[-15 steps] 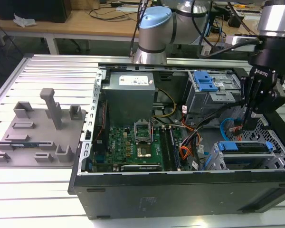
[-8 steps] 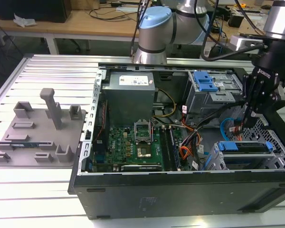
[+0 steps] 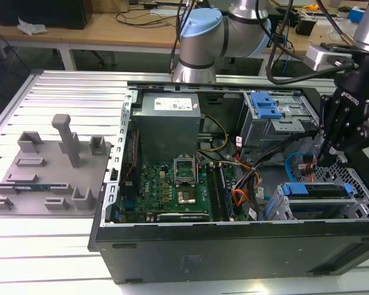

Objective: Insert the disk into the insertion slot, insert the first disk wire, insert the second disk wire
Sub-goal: 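Insert the first disk wire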

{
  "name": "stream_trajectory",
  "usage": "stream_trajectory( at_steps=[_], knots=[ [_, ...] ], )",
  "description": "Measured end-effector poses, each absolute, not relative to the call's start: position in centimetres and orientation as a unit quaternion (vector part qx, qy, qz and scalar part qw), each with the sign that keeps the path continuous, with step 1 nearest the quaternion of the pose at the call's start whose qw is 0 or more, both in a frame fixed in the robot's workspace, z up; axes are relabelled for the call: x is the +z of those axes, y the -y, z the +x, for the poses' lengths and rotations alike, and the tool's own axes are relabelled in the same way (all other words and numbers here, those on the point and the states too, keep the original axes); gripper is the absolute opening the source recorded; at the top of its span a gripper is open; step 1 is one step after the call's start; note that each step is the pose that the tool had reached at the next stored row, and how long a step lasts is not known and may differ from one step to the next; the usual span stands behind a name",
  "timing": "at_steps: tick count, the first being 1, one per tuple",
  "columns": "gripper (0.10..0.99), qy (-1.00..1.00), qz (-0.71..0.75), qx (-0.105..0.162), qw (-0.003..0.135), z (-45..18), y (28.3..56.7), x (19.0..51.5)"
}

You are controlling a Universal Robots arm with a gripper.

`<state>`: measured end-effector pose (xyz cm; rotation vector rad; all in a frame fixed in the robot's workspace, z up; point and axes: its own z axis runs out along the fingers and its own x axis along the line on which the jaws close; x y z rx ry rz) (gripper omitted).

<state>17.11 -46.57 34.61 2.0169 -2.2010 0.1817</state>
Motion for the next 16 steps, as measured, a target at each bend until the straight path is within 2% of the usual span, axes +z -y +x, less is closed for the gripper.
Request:
stream_trajectory(
  at_steps=[6,11,16],
  knots=[
    [0.165,0.735,0.674,0.049,0.065,17.1,48.6,34.7],
    [0.165,0.736,0.675,0.03,0.047,17.1,49.7,34.9],
    [0.165,0.736,0.675,0.023,0.041,17.1,50.4,35.2]
  ],
)
